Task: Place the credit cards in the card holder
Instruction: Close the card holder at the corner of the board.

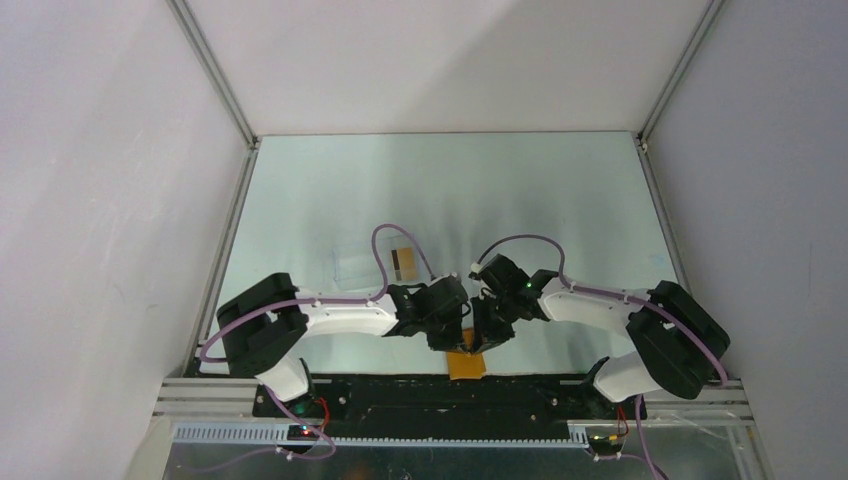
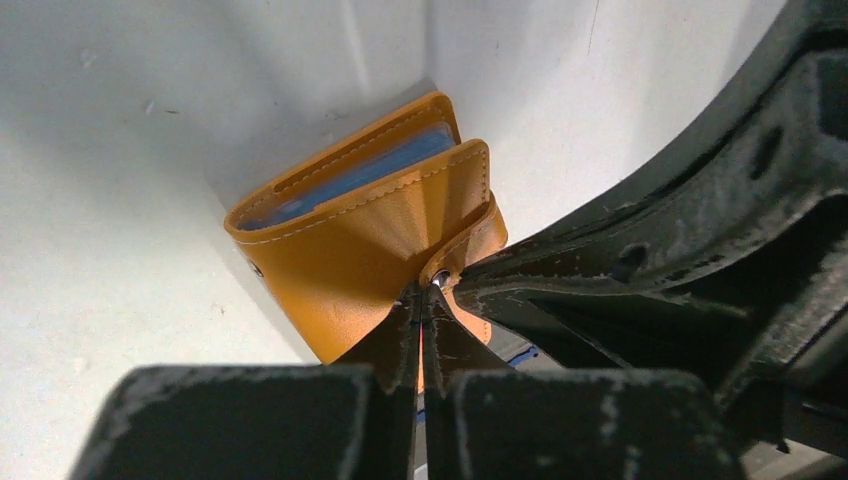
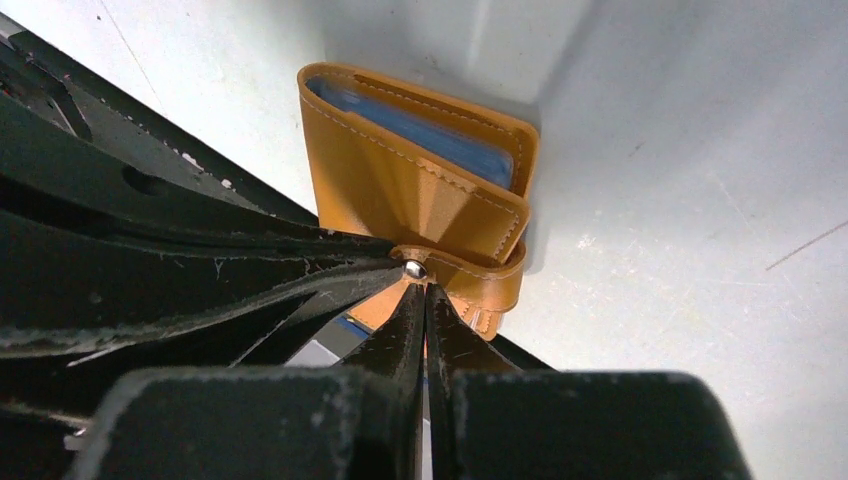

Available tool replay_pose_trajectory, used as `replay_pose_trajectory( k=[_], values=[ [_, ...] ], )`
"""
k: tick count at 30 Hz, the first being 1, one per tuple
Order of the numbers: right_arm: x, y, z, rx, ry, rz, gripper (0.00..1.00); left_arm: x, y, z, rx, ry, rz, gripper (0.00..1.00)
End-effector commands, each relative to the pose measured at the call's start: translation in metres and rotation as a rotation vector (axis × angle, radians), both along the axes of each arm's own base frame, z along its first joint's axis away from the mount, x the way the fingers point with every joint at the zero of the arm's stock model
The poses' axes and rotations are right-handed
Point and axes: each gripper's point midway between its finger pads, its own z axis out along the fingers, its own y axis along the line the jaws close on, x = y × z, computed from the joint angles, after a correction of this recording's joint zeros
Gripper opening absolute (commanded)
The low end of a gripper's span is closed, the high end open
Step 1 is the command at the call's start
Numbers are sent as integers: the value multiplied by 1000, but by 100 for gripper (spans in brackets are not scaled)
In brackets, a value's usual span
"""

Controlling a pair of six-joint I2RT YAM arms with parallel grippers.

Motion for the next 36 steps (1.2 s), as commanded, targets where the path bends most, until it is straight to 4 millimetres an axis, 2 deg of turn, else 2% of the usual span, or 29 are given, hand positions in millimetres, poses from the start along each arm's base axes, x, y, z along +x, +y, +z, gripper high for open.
replay_pose_trajectory(
  k=[1, 6, 14, 23, 31, 33, 36],
  values=[
    [3, 8, -1, 26, -12, 8, 0, -1, -5, 13, -22, -22, -22, 0],
    [2, 10, -1, 26, -8, 7, 0, -1, -7, 19, -38, -32, -23, 0],
    [3, 10, 2, 29, -21, 0, 0, -5, -7, 18, -34, -27, -27, 0],
    [-8, -2, -27, -96, 13, 28, 0, -21, 4, -3, 17, 39, -12, 0],
    [-28, -29, -61, -300, 93, 52, 0, -35, 14, -24, 72, 114, 9, 0],
    [-28, -34, -66, -344, 89, 58, 0, -36, 15, -27, 79, 125, 10, 0],
    [-24, -30, -61, -336, 61, 71, 0, -38, 15, -29, 85, 137, 7, 0]
  ],
)
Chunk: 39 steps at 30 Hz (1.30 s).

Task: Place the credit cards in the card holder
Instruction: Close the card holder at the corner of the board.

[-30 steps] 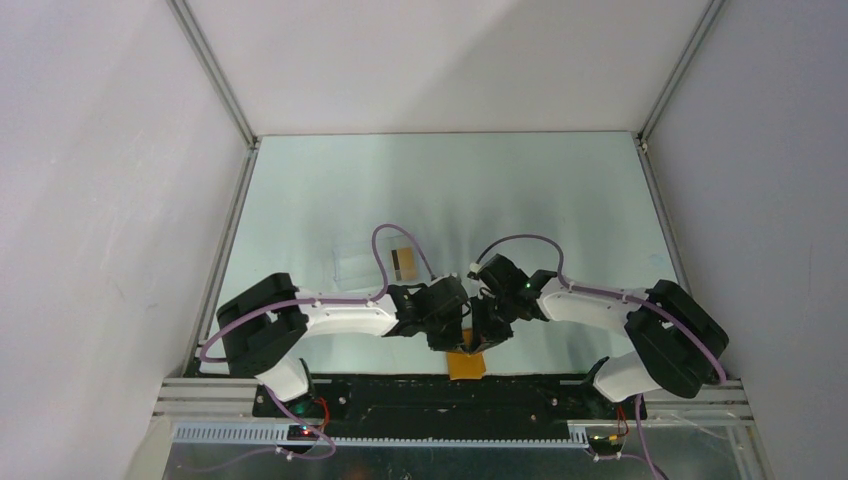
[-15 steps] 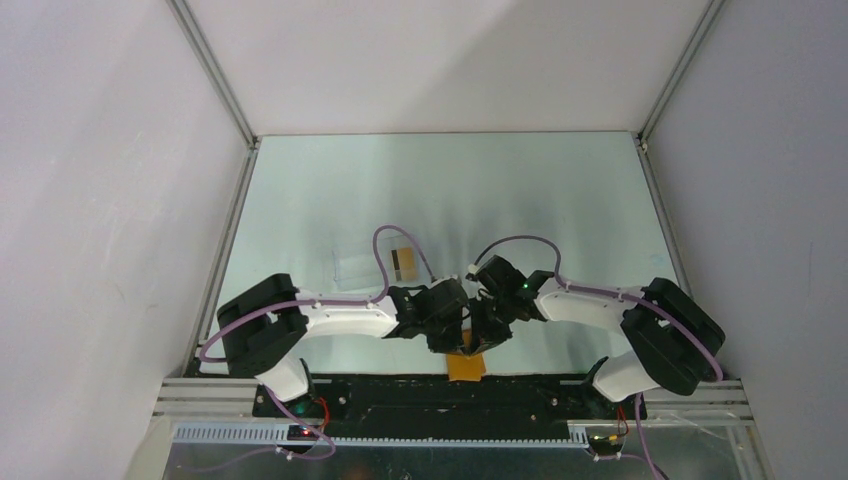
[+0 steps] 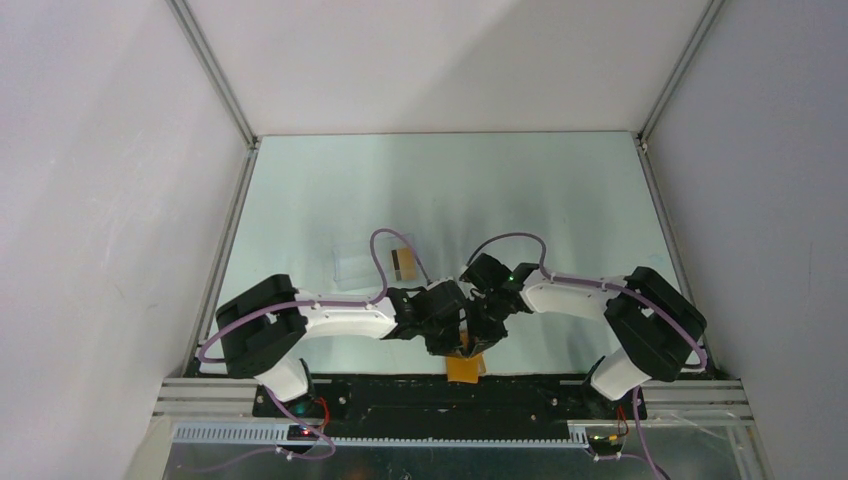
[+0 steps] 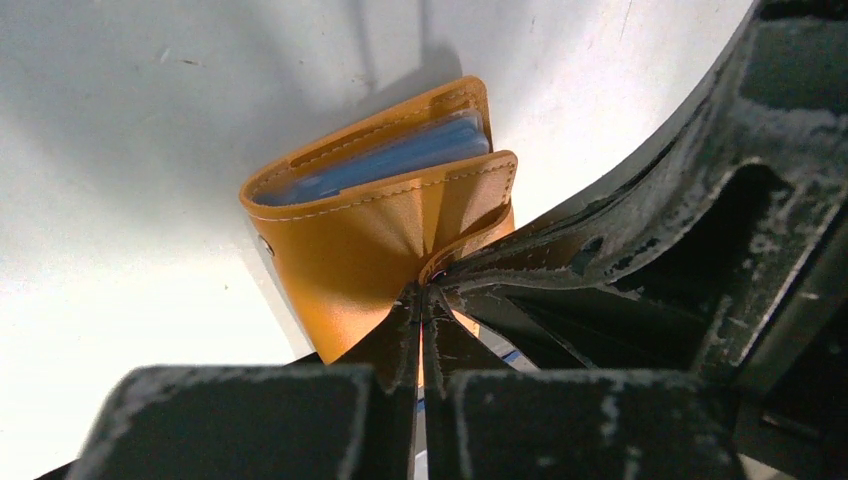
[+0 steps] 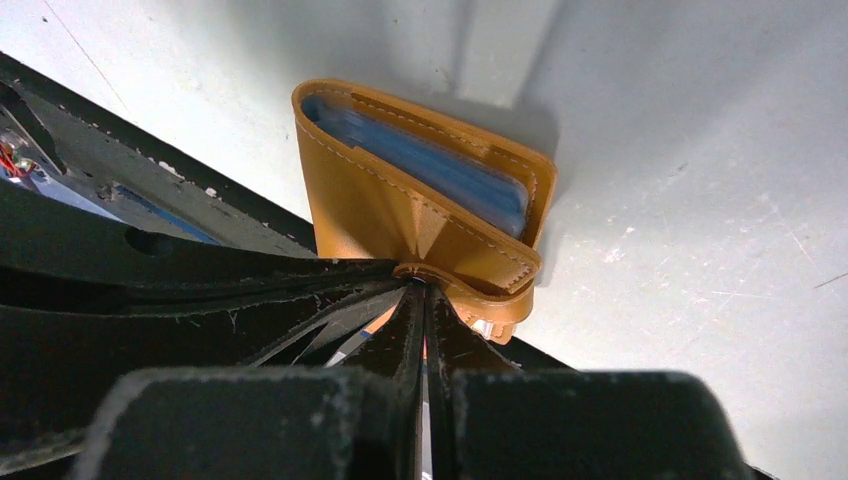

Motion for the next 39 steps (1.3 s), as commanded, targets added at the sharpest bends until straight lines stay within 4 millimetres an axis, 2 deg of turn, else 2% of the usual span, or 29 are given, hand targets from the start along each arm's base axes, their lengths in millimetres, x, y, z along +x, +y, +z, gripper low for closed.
replay_pose_trajectory(
  k=[1, 4, 5, 8, 11, 13, 16, 20, 24, 30, 36, 39],
  values=[
    [-14, -32, -39, -191, -36, 53, 0, -26, 9, -22, 64, 80, -38, 0],
    [2, -13, -14, -58, -77, 32, 0, -17, 1, -12, 36, 30, -59, 0],
    [9, -5, 2, 12, -96, 16, 0, -14, -5, -6, 19, 14, -66, 0],
    [28, 4, 34, 136, -148, -26, 2, -5, -12, 5, -8, -25, -77, 0],
    [48, 4, 50, 197, -174, -68, 13, 3, -17, 15, -30, -53, -74, 0],
    [57, 2, 51, 203, -180, -79, 16, 8, -17, 18, -38, -63, -68, 0],
    [63, 1, 41, 168, -160, -60, 16, 10, -17, 19, -40, -63, -66, 0],
    [55, -4, 22, 93, -108, -28, 10, 12, -16, 19, -40, -65, -61, 0],
    [47, -4, 16, 67, -94, 2, 2, 14, -14, 20, -42, -65, -55, 0],
    [46, -7, 0, 0, -102, 15, 1, 18, -17, 25, -55, -75, -61, 0],
    [56, -4, -12, -56, -128, 32, 2, 22, -23, 37, -83, -104, -77, 0],
    [60, -3, -15, -71, -134, 40, 2, 23, -22, 36, -78, -105, -68, 0]
  ],
)
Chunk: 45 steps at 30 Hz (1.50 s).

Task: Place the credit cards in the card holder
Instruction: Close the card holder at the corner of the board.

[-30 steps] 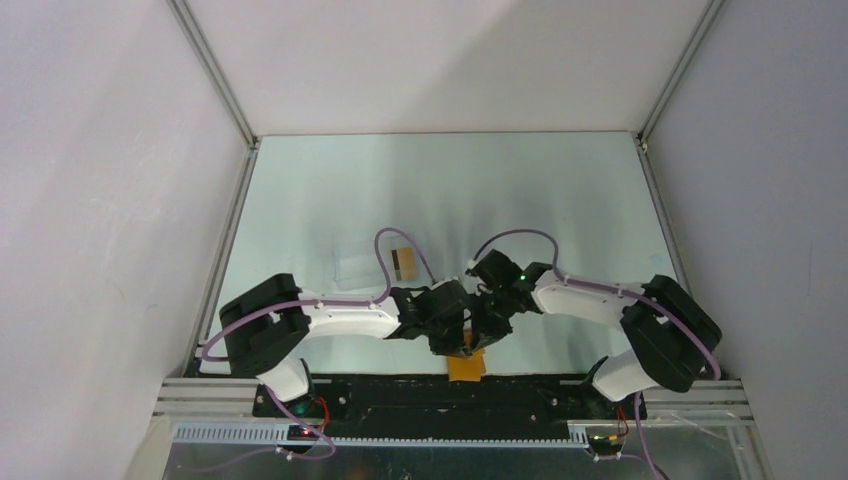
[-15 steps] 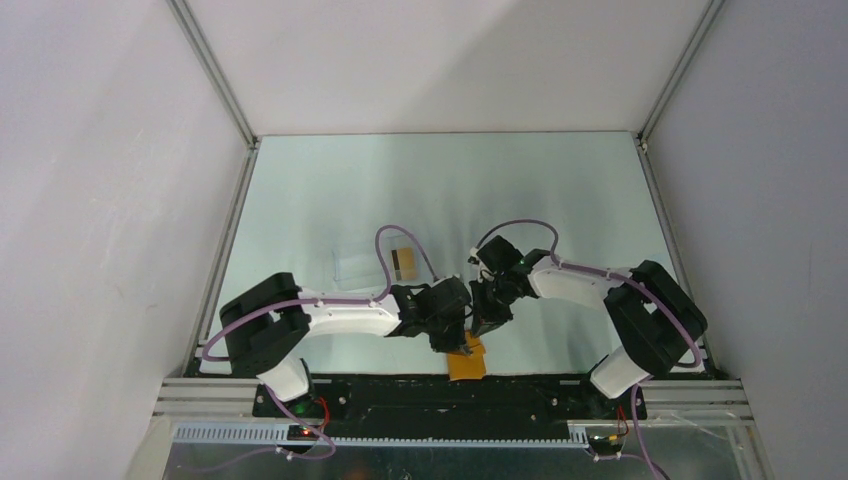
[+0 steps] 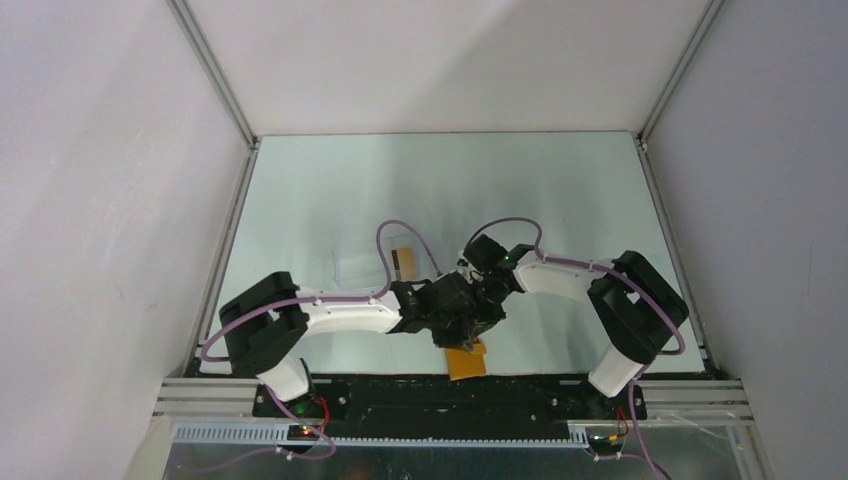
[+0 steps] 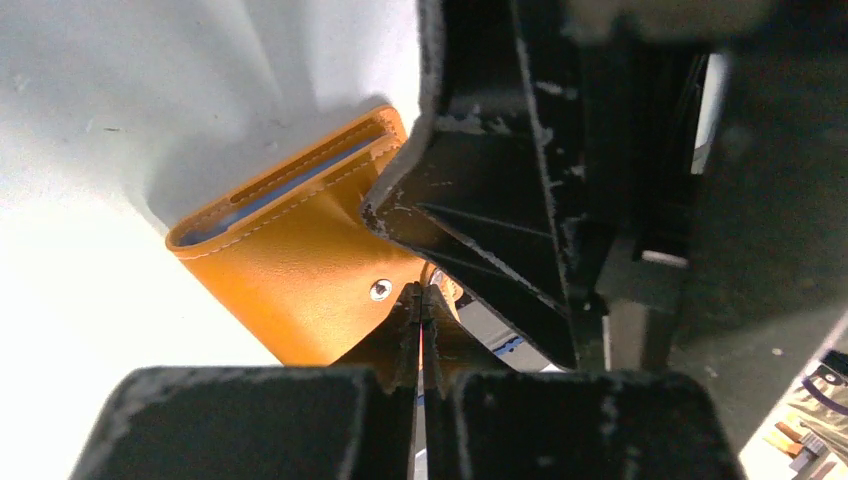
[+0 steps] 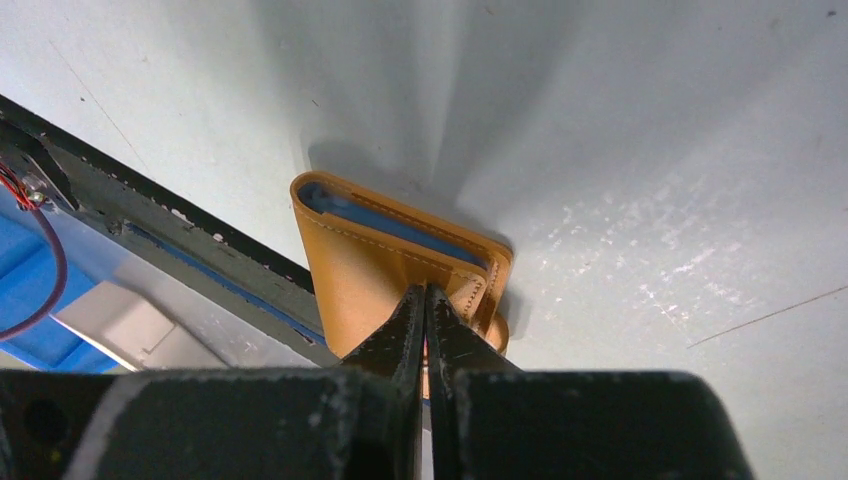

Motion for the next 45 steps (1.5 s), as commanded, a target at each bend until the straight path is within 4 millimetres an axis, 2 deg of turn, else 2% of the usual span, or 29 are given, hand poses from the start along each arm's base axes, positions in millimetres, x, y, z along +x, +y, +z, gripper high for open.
replay_pose_trajectory(
  k=[1, 12, 26, 34, 38, 41, 42, 44, 45],
  values=[
    [17, -3, -21, -80, -82, 20, 2, 9, -8, 21, -46, -46, -7, 0],
    [13, -5, -20, -102, -96, 37, 1, 8, 15, 8, 20, -39, 40, 0],
    [6, -3, -24, -122, -86, 52, 1, -1, 22, -11, 70, 13, 33, 0],
    [4, 2, -20, -111, -96, 46, 6, -6, 22, -18, 84, 32, 18, 0],
    [7, 5, -6, -75, -123, 32, 9, -9, 26, -23, 100, 42, 20, 0],
    [11, 8, 18, -29, -182, 16, 11, -10, 26, -25, 106, 48, 19, 0],
    [11, 6, 23, -30, -193, 10, 13, -10, 26, -26, 107, 47, 17, 0],
    [13, 6, 45, 20, -244, -6, 20, -10, 26, -26, 108, 46, 16, 0],
    [11, 4, 47, 25, -242, -10, 20, -10, 26, -26, 108, 45, 16, 0]
  ],
)
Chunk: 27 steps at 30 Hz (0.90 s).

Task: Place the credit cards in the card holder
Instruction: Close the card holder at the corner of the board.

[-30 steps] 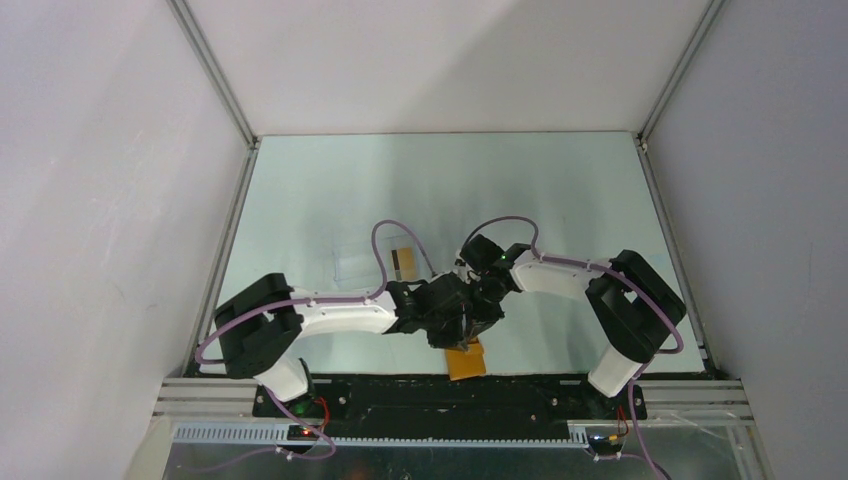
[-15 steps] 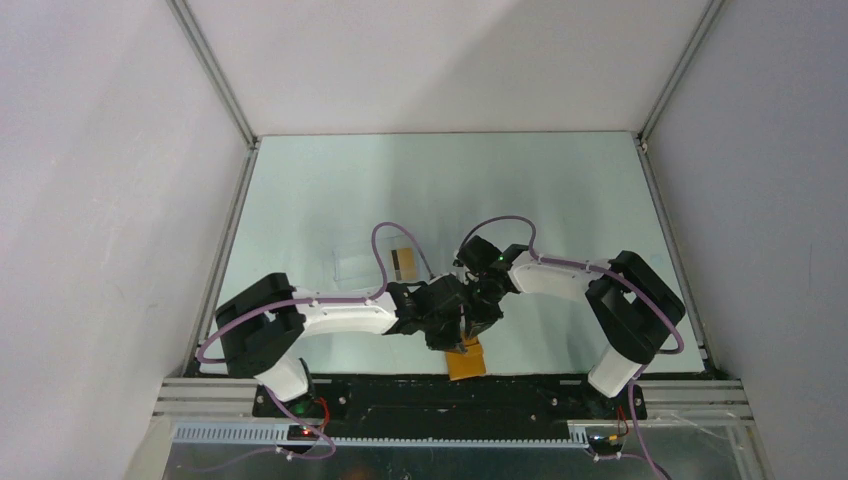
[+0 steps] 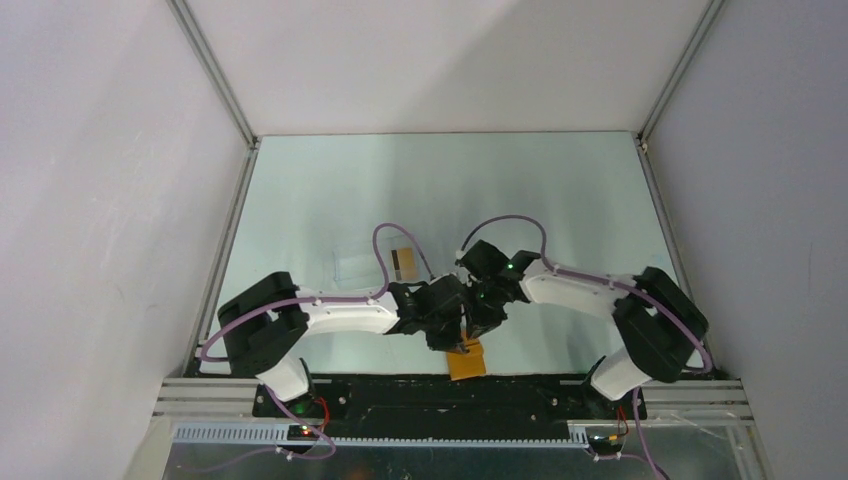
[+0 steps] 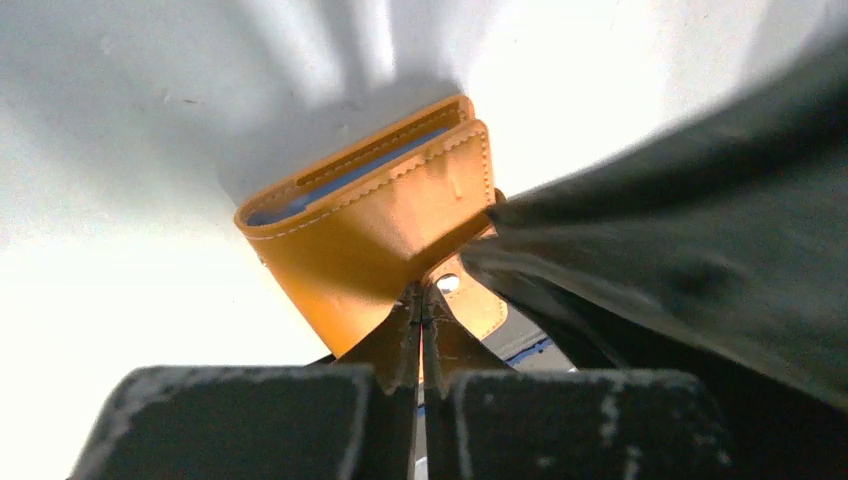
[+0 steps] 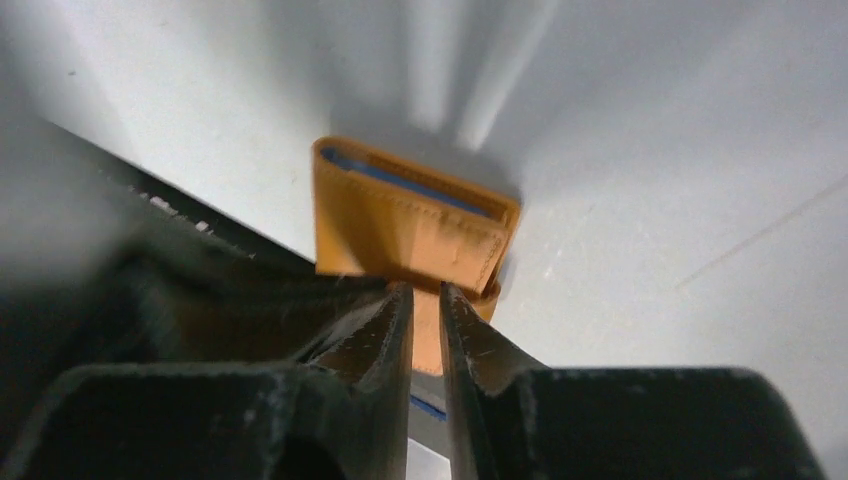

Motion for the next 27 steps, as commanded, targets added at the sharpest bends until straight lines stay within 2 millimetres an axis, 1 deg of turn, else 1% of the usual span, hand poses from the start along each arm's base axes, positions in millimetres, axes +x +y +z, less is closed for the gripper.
replay_pose_trajectory(
  k=[1, 2, 3, 5, 8, 14, 20, 27],
  values=[
    [11, 3, 42, 98, -130, -35, 18, -7, 12, -16, 65, 22, -7, 0],
    [6, 1, 41, 101, -115, -36, 16, -7, 12, -16, 65, 23, -8, 0],
    [4, 0, 43, 108, -112, -36, 9, -7, 12, -17, 65, 23, -7, 0],
    [-4, -2, 39, 111, -81, -30, 0, -8, 13, -17, 67, 22, -8, 0],
    [-16, -3, 28, 120, -35, -20, 0, -8, 13, -17, 69, 22, -8, 0],
    [-23, -2, 9, 110, 11, -19, 0, -7, 12, -17, 66, 22, -7, 0],
    [-24, 5, 3, 121, 26, -12, 0, -7, 11, -16, 65, 23, -8, 0],
    [-24, 3, -5, 91, 22, -12, 0, -6, 7, -13, 54, 23, -15, 0]
  ],
)
